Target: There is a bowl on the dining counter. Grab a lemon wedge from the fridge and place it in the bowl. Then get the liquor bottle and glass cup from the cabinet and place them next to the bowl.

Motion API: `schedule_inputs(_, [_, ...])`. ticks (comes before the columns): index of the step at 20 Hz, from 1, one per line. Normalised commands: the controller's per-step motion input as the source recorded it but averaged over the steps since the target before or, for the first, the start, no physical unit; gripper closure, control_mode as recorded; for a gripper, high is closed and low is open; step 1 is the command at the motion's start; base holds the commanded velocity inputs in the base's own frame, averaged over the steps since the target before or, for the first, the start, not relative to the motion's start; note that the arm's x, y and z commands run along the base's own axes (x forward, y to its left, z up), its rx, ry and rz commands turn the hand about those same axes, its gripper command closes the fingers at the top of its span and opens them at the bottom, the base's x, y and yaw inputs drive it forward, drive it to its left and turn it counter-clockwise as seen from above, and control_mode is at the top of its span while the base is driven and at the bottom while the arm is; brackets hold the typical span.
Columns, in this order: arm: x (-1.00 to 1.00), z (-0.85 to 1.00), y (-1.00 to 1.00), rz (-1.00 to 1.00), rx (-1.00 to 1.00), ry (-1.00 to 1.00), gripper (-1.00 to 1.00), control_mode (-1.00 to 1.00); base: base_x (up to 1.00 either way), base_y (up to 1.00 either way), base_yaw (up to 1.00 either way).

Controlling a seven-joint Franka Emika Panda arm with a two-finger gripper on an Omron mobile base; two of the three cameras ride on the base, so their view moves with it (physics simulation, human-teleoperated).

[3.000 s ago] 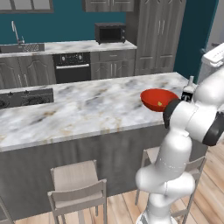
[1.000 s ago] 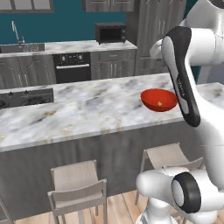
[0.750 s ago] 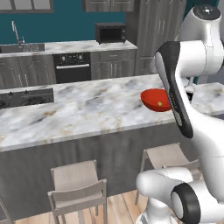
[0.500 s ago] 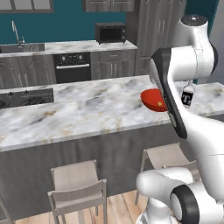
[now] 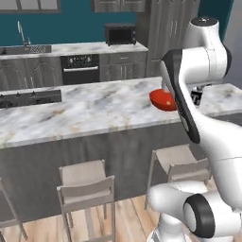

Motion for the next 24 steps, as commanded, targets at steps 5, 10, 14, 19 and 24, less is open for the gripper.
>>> schedule_inputs(5, [0.00,0.00,0.00,0.00,0.00,0.00,-1.00,1.00,-0.96,1.00,0.29])
schedule_inputs(10, [0.00,0.00,0.00,0.00,0.00,0.00,-1.00,1.00,-0.64,1.00,0.31])
schedule_inputs(14, [0.00,0.00,0.00,0.00,0.00,0.00,-1.00,1.00,-0.18,1.00,0.21])
schedule_inputs(19, [0.00,0.00,0.00,0.00,0.00,0.00,-1.00,1.00,0.00,1.00,0.15])
schedule_inputs(24, [0.00,0.00,0.00,0.00,0.00,0.00,-1.00,1.00,0.02,1.00,0.09])
